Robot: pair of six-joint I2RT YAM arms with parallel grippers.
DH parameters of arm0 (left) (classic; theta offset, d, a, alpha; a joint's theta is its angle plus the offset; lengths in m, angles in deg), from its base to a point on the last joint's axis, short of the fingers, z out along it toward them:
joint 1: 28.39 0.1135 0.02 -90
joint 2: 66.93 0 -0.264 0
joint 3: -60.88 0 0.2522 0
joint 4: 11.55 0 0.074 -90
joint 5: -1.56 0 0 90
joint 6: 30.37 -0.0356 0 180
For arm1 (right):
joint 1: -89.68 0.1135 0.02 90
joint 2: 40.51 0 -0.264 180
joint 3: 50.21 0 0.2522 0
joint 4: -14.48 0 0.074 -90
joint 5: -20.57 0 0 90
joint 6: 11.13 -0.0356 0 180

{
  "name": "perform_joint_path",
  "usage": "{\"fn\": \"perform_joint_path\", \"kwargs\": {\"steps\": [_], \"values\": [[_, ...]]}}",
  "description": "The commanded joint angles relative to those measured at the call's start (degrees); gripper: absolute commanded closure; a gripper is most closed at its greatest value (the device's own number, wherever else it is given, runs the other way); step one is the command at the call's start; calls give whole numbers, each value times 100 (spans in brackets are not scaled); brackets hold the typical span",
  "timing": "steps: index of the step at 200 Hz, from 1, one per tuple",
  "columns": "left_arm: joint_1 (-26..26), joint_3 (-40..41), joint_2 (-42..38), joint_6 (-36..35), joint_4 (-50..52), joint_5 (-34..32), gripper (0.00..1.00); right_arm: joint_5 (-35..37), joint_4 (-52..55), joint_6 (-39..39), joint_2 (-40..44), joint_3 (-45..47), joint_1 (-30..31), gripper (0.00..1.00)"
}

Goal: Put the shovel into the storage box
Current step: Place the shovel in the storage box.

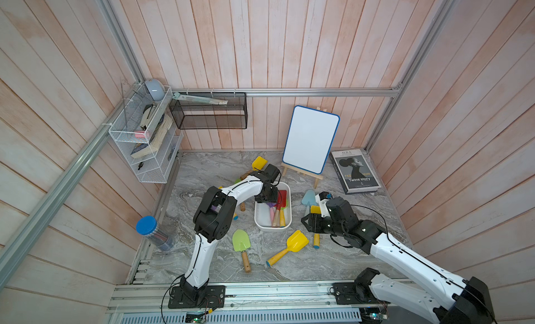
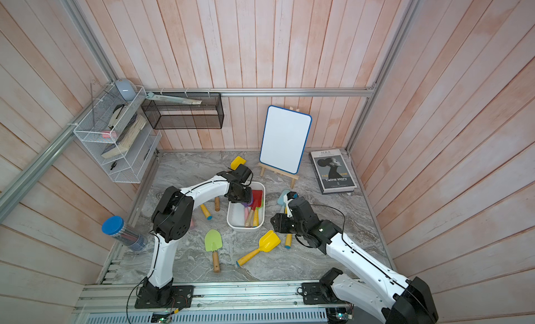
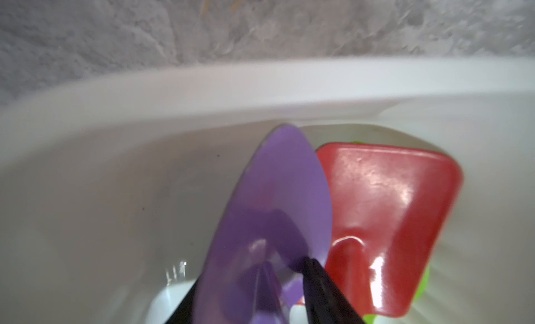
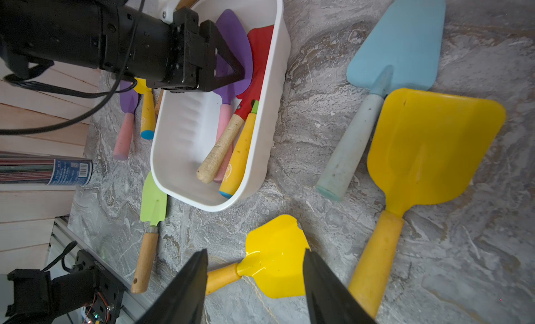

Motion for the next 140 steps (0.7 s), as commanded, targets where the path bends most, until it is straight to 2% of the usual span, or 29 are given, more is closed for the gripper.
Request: {"fn": "perform_joint_path", "kwargs": {"steps": [1, 44, 140], "values": [[-50, -247, 50, 77, 281, -220, 49, -79, -76, 98, 54, 73, -27, 42], [-89, -766, 320, 147, 903, -602, 42, -115, -92, 123, 65, 91, -36, 42], [-194, -1342, 525, 288, 1332, -960, 41, -115, -19, 125, 277, 171, -76, 42]]}}
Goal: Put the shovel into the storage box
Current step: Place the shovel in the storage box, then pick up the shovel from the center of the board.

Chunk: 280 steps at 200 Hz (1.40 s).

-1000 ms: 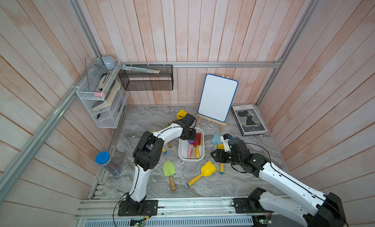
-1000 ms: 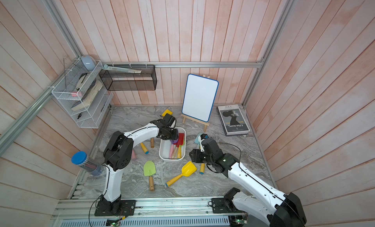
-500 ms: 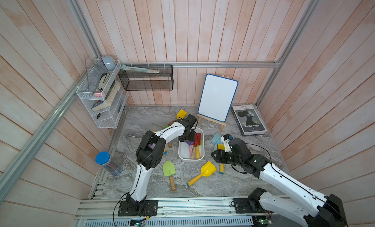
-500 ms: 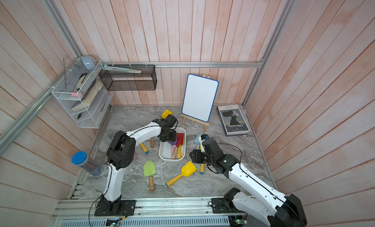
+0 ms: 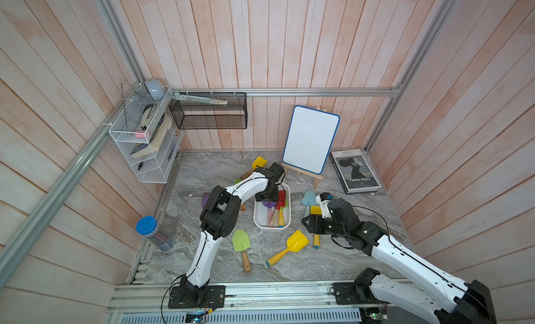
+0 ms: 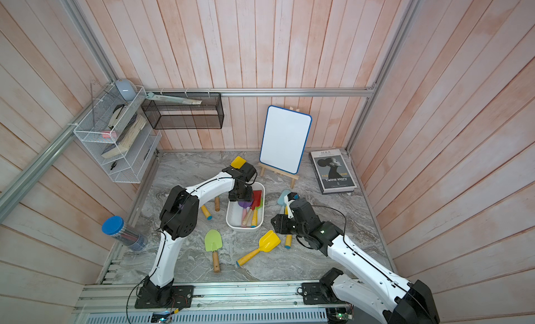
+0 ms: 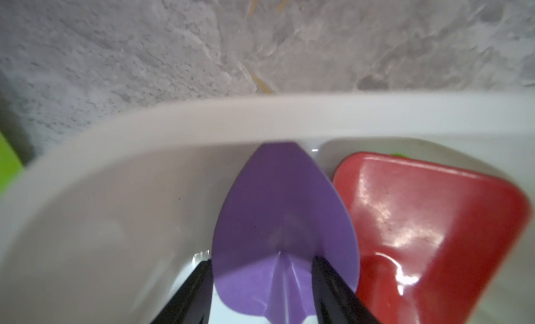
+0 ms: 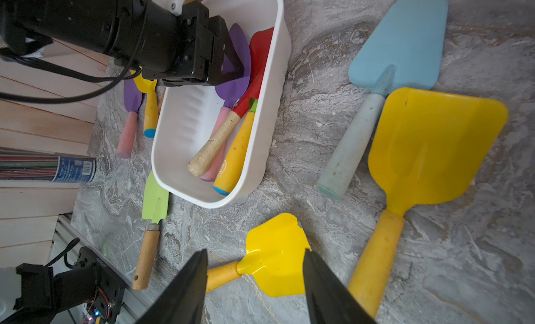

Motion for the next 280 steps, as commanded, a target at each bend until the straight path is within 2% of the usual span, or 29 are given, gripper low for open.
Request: {"fn": "perform_joint_path", "kwargs": {"steps": [1, 54, 85, 102, 126, 154, 174, 233, 280], "values": [[-68, -284, 30, 81, 172, -228, 41, -47, 49, 79, 101, 30, -36, 42], [-286, -577, -364, 67, 141, -187, 40, 539, 708, -260, 61, -55, -77, 42], [-376, -445, -794, 68, 10, -184, 40, 978, 1242, -573, -116, 23, -76, 42], [-413, -133, -1209, 55, -309, -156, 40, 1098, 1363, -739, -164, 129, -81, 42], [-422, 717, -2013, 44, -1186, 166, 40, 1133, 1367, -900, -251, 293, -76, 42], [-418, 1883, -2941, 45, -2479, 666, 34, 1142, 1255, -1017, -506, 412, -77, 42], [-411, 2403, -3376, 46, -2979, 832, 30, 1153, 1159, -1033, -776, 376, -78, 42], [-380, 3002, -3708, 1, -3515, 1143, 29, 1375, 1042, -1141, -1397, 197, -80, 45], [-266, 3128, -3802, 18, -3648, 1291, 29, 1346, 865, -1118, -1795, 57, -79, 48]]}}
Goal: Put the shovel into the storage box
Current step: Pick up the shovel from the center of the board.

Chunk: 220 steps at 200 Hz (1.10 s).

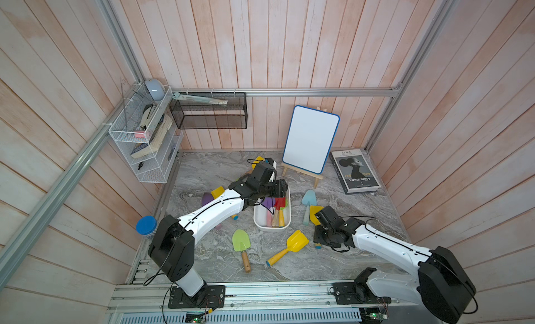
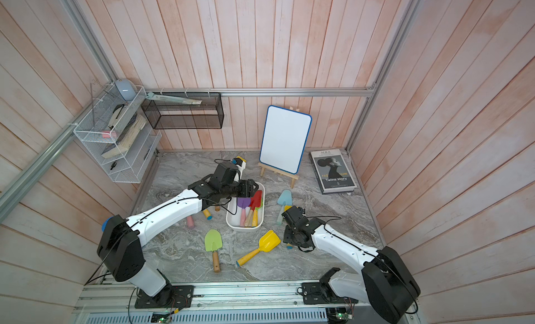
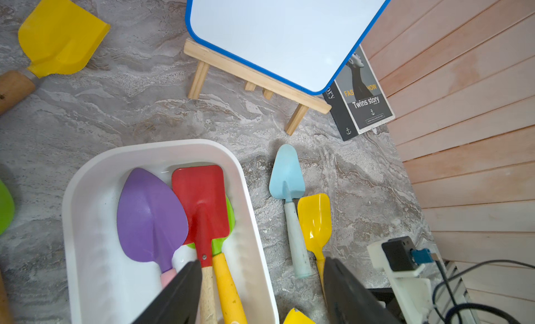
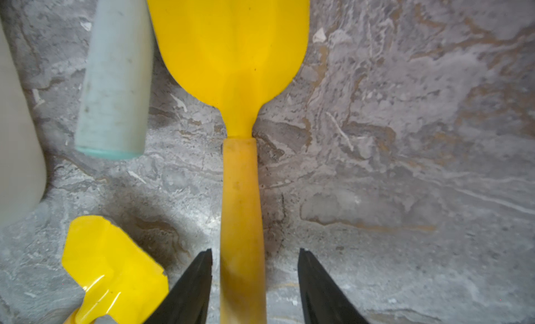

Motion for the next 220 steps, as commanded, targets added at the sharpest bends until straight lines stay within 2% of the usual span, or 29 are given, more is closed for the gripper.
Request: {"fn": "perform_joint_path", "kwargs": {"steps": [1, 145, 204, 220], "values": [[78, 97, -222, -19, -312, 172, 28, 126, -108, -14, -152, -206, -30, 48], [149, 403, -245, 118, -791, 742, 28, 91, -77, 29, -578, -124, -23, 71], [150, 470, -279, 205, -935, 944, 28, 131, -62, 24, -417, -32, -25, 99], [156, 481, -268, 218, -988, 1064, 28, 205, 44, 10, -217, -63, -23, 100]]}}
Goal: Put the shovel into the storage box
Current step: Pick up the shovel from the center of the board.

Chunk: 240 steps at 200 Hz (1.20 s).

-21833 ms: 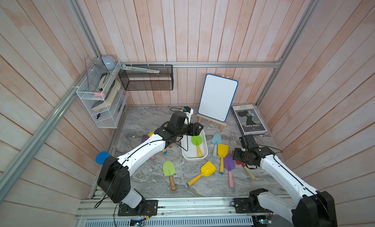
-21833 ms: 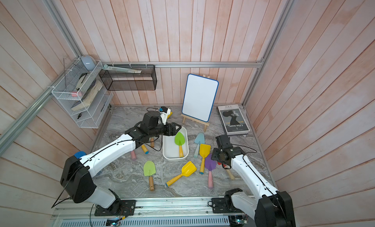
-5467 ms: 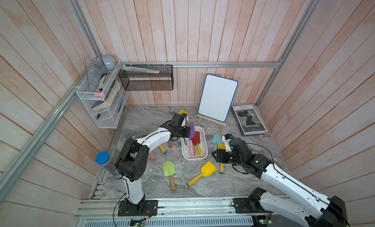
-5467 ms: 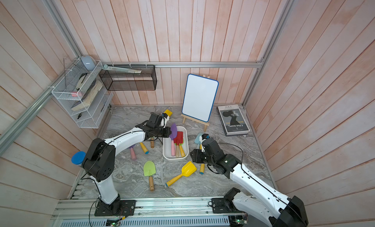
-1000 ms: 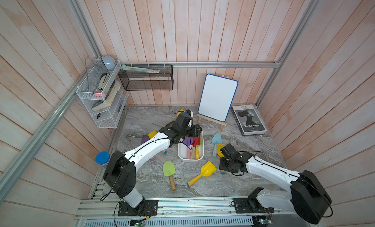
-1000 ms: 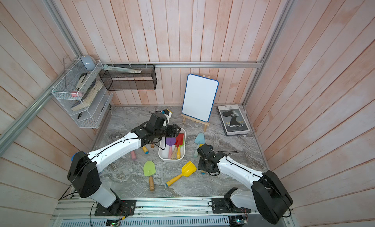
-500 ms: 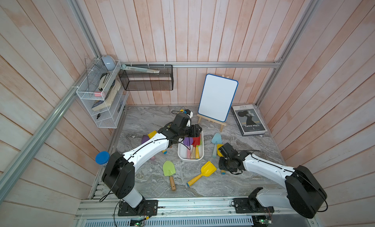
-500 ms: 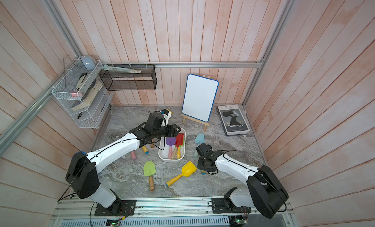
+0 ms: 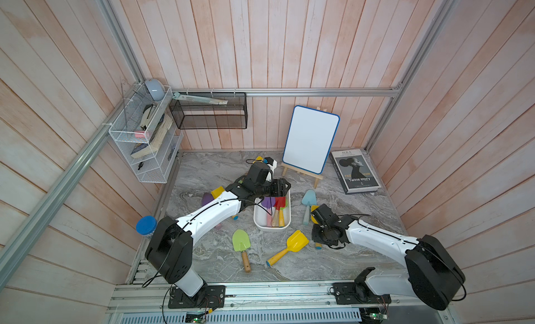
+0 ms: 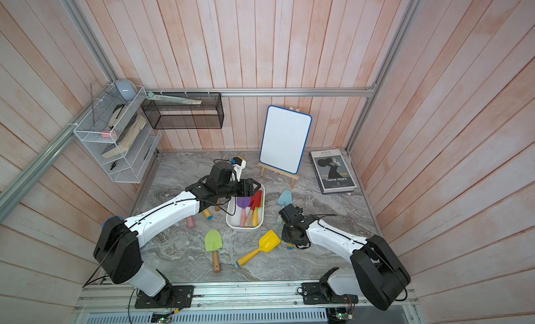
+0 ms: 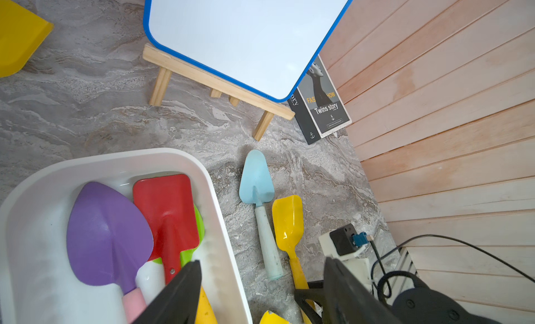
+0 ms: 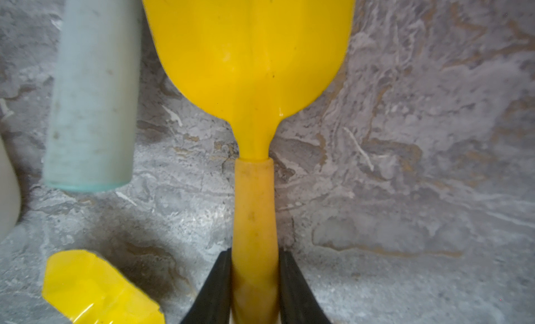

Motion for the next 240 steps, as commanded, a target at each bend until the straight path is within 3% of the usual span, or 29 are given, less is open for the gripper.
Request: {"fn": "perform_joint_path", "kwargs": {"steps": [1, 87, 186, 240], "values": [[30, 103, -146, 57, -213, 236, 28, 199, 206, 4, 274, 69, -14, 100], [-117, 56, 171, 84, -553, 783, 27, 230, 802, 559, 1690, -490, -17, 100], [-496, -161, 805, 204, -998, 942, 28, -693, 241, 1069, 1335, -1021, 19, 100], [-612, -461, 1187, 272, -828, 557, 39, -767, 153, 1063, 1213, -1145, 55, 100]]}}
